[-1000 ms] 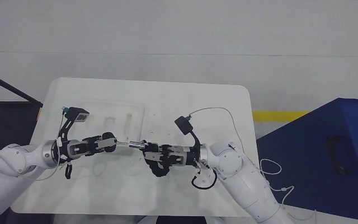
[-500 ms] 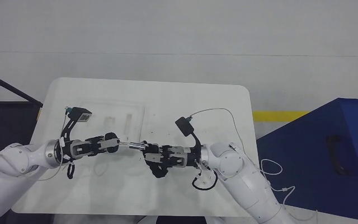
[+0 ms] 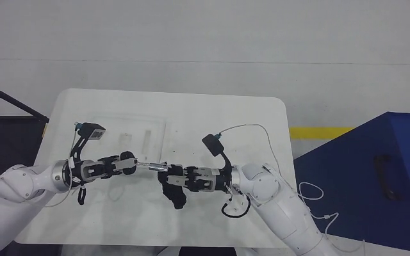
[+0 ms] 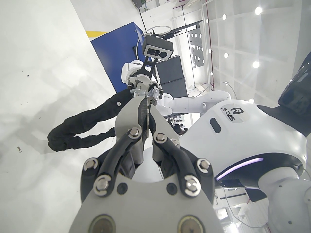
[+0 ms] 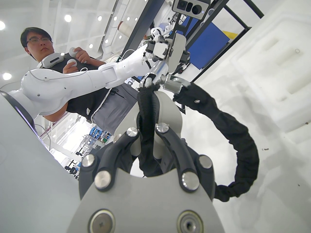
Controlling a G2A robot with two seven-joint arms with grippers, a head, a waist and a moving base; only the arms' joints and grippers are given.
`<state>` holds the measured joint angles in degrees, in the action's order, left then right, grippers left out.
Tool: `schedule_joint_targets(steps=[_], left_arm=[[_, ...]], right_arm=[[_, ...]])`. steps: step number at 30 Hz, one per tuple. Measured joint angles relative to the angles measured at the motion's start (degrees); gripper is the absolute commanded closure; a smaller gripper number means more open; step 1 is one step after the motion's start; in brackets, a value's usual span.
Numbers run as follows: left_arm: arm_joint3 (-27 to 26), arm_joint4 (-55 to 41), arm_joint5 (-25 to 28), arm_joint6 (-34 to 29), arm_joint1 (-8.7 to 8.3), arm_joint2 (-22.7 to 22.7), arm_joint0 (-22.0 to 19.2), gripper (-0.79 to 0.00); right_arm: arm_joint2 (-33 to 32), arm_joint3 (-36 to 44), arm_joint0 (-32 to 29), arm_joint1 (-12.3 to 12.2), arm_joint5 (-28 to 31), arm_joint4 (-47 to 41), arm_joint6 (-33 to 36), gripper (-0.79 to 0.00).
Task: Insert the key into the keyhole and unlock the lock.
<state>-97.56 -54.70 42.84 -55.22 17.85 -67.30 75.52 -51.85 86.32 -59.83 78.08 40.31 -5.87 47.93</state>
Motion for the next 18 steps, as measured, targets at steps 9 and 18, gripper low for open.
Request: schedule_joint_targets(steps=[9, 18], left_arm=[[0.24, -1.65, -1.55, -2.98, 0.96, -1.89, 1.07, 0.000], [0.35, -1.78, -2.77, -5.17, 2.11, -3.40, 1.67, 0.000]], right_arm=[[0.35, 0.09, 0.25, -0.27, 0.62, 0.08, -0.11, 0.000], [1.14, 0.12, 0.74, -0.40, 0.35, 0.67, -0.51, 0.000]])
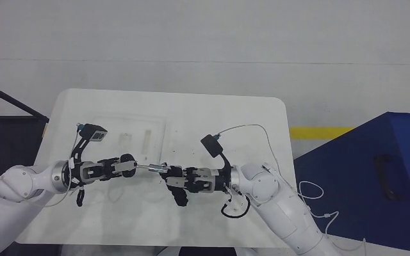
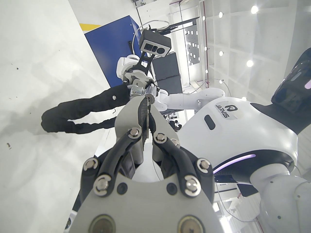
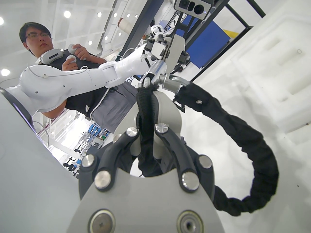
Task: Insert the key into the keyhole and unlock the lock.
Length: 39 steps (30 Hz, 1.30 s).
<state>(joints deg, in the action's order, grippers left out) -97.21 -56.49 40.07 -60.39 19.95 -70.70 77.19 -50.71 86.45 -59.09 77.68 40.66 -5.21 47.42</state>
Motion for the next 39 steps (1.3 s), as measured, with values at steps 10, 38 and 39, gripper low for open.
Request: schedule_joint_targets(steps=[10, 38, 39], left_arm=[[0.48, 0.16, -0.96, -1.06, 1.28, -1.90, 0.75, 0.000], [1.14, -0.69, -8.77, -11.84, 2.62, -9.16, 3.09, 0.000], [1.02, -0.60, -8.67, -12.01, 2.69, -9.39, 3.43, 0.000]], right_arm=[[0.64, -0.51, 0.64, -0.11, -0.37, -0.46, -0.42, 0.000], [2.49, -0.39, 0.20, -0.57, -2.62, -5.67, 2.57, 0.000], [2.46, -0.50, 0.26, -0.59, -2.42, -6.02, 2.68, 0.000]])
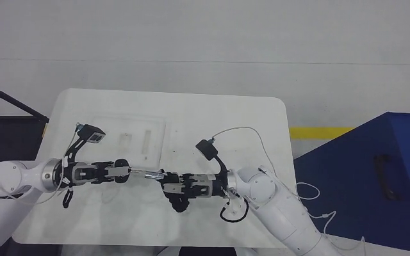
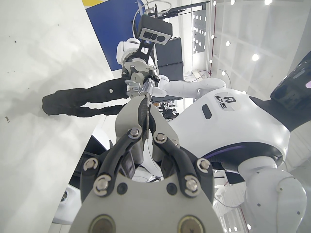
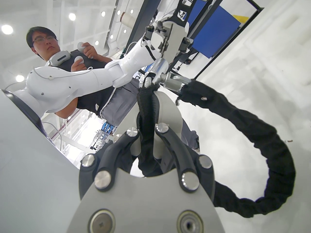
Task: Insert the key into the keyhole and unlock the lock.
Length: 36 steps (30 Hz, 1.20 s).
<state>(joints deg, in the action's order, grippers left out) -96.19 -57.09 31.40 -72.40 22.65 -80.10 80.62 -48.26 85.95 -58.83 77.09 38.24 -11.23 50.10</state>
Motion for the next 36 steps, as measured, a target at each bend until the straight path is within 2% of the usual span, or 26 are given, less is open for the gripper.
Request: schedule_joint_targets(steps=[23, 36], left_arm=[[-2.13, 2.05, -1.78, -0.75, 2.10, -5.57, 4.16, 0.000], [-1.94, 3.88, -3.29, -0.47, 3.48, -7.14, 4.65, 0.000]], right_arm=[[0.54, 0.08, 0.95, -0.35, 0.04, 0.00, 0.78, 0.000], [0.89, 0.07, 1.24, -0.49, 0.25, 0.40, 0.74, 0.000]])
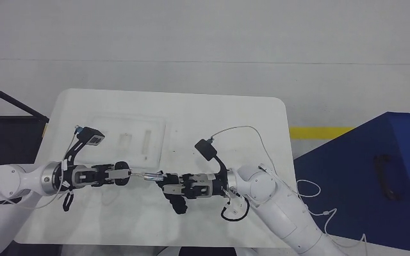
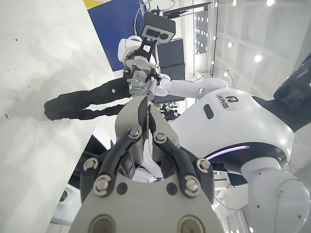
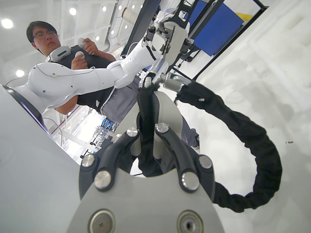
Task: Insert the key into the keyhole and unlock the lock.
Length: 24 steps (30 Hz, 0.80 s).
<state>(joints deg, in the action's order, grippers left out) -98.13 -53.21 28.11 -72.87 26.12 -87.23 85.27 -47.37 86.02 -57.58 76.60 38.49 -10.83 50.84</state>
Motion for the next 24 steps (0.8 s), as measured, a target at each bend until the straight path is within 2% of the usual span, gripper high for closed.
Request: schedule_joint_targets(steps=[24], left_arm=[[-0.45, 1.91, -2.38, -3.11, 2.61, 0.34, -1.66, 0.000]], right_arm=[[0.96, 0.05, 0.60, -0.17, -0.24, 1.02, 0.20, 0.000]])
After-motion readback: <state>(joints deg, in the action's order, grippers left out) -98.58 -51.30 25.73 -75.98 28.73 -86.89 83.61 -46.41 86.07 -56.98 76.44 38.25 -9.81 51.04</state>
